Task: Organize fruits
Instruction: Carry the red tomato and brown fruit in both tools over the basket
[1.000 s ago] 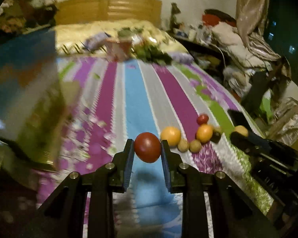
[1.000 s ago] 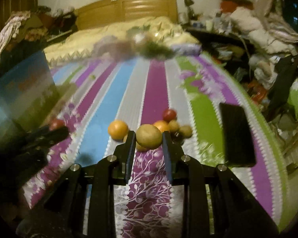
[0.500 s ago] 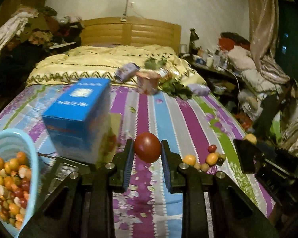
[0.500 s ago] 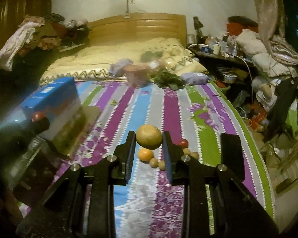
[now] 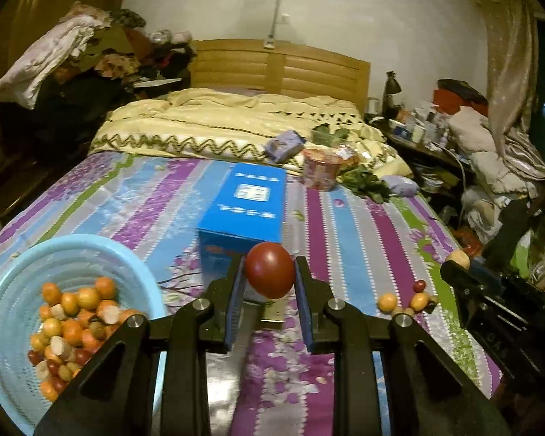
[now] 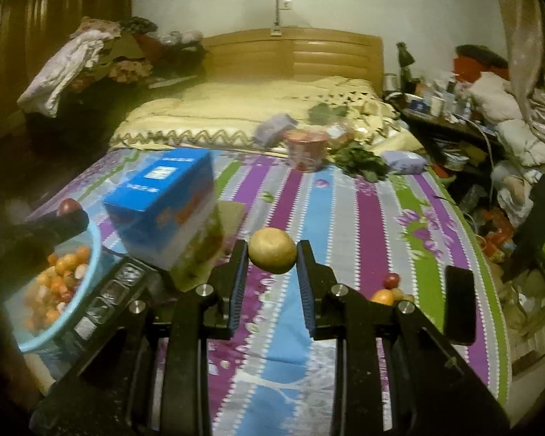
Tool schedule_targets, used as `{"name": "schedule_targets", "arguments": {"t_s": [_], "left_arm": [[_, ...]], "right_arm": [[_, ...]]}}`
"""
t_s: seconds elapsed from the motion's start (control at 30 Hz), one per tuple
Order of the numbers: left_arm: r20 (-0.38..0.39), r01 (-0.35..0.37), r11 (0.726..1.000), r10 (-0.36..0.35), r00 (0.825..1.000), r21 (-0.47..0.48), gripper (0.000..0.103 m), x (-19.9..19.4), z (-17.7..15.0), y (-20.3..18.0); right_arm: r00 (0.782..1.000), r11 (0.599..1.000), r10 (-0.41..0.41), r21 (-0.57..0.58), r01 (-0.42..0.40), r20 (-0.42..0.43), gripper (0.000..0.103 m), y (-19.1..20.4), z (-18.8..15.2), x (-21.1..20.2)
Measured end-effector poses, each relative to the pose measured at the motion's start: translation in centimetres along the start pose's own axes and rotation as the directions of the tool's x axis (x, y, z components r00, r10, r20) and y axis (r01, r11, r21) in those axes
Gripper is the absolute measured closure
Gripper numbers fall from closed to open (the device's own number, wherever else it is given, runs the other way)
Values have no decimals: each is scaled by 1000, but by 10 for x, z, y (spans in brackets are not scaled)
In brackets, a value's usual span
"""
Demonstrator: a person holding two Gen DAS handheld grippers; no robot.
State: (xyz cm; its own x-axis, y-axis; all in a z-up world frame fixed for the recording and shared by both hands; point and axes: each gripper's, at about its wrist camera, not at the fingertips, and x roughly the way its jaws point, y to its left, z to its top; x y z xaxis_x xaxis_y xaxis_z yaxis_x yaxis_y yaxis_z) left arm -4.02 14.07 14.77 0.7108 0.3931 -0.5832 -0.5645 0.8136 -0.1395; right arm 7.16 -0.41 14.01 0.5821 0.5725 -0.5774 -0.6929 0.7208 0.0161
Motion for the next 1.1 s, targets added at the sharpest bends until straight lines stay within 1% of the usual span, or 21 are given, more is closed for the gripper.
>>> {"name": "schedule_targets", "arguments": {"t_s": [0.2, 0.4, 0.57, 0.7, 0.83, 0.9, 1.07, 1.1], "left_arm": [[5, -42, 998, 42, 999, -41, 76, -13, 4, 36], [10, -99, 991, 100, 995, -86, 76, -31, 5, 77], [-10, -143, 982, 143, 990, -120, 76, -40, 2, 113], [-42, -175, 974, 171, 984, -145, 76, -44, -1, 144], [-70, -209, 963, 200, 977, -172, 76, -48, -3, 176], [-90, -232, 954, 218, 972, -189, 76, -49, -3, 194], [-161, -248, 937, 213, 964, -247, 76, -50, -8, 241], [-172, -251, 935, 212, 962, -249, 76, -50, -9, 247]], "right_arm": [[998, 997, 63, -34, -63, 1, 76, 34, 12, 0], [989, 987, 144, -73, -145, -16, 76, 77, 21, 0], [979, 973, 199, -108, -203, -46, 76, 109, 27, 3], [967, 959, 238, -139, -248, -88, 76, 133, 30, 10], [948, 938, 279, -166, -303, -154, 76, 160, 31, 22], [934, 927, 301, -170, -333, -192, 76, 170, 31, 27], [900, 901, 333, -186, -392, -282, 76, 202, 34, 41], [888, 893, 340, -190, -408, -308, 76, 210, 35, 46]]}}
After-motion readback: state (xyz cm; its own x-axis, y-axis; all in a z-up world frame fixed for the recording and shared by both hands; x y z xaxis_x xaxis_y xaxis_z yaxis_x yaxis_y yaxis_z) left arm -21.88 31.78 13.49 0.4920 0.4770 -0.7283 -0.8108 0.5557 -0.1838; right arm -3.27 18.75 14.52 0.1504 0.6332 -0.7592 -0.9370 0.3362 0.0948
